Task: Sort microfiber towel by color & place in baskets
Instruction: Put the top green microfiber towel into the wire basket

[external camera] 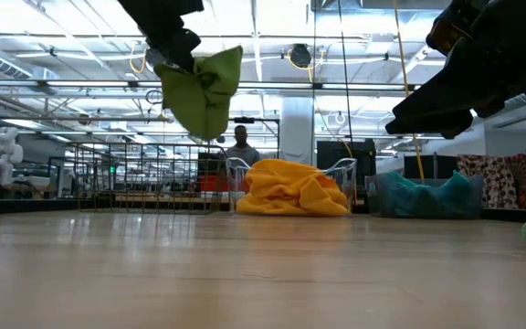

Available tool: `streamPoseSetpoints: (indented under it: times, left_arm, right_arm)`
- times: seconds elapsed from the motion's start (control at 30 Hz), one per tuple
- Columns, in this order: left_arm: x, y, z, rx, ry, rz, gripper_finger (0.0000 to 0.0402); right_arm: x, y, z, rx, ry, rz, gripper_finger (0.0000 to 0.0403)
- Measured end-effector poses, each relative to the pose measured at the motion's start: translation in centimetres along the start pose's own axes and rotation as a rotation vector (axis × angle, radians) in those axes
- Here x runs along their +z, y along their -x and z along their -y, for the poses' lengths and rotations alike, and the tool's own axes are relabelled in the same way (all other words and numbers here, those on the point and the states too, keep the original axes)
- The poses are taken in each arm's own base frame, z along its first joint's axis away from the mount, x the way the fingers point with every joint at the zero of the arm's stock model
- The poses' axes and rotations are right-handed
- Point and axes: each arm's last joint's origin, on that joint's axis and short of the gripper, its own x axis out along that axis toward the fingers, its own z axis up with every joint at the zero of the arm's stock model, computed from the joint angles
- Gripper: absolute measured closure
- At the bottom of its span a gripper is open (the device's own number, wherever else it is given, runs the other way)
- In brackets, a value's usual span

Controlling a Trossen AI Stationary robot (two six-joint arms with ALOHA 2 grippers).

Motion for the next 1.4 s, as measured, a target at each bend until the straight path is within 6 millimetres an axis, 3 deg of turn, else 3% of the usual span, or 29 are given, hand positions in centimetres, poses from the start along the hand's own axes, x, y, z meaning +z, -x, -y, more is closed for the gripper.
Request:
streamPoseSetpoints:
  times: [0.33, 0.6, 0.8, 1.13, 1.4]
  left_arm:
    - [-0.6, -1.6, -1.5, 0.034, 0.020, -0.064, 0.0385]
    - [-1.6, -4.1, -2.6, -0.024, 0.056, -0.127, 0.0385]
    - [-3.2, -6.2, -2.2, -0.010, 0.055, -0.219, 0.0385]
    - [-4.1, -8.9, -1.3, -0.031, 0.047, -0.285, 0.0385]
    - [-5.2, -10.9, -1.0, -0.150, 0.068, -0.343, 0.0385]
  right_arm:
    - [0.0, 0.0, 0.0, 0.000, 0.001, 0.000, 0.0165]
    - [0.0, 0.0, 0.0, 0.000, 0.000, 0.000, 0.0165]
    - [0.0, 0.0, 0.0, -0.001, 0.000, -0.001, 0.0165]
    - [0.0, 0.0, 0.0, -0.002, 0.007, -0.001, 0.0165]
    - [0.0, 0.0, 0.0, -0.003, 0.009, -0.004, 0.0165]
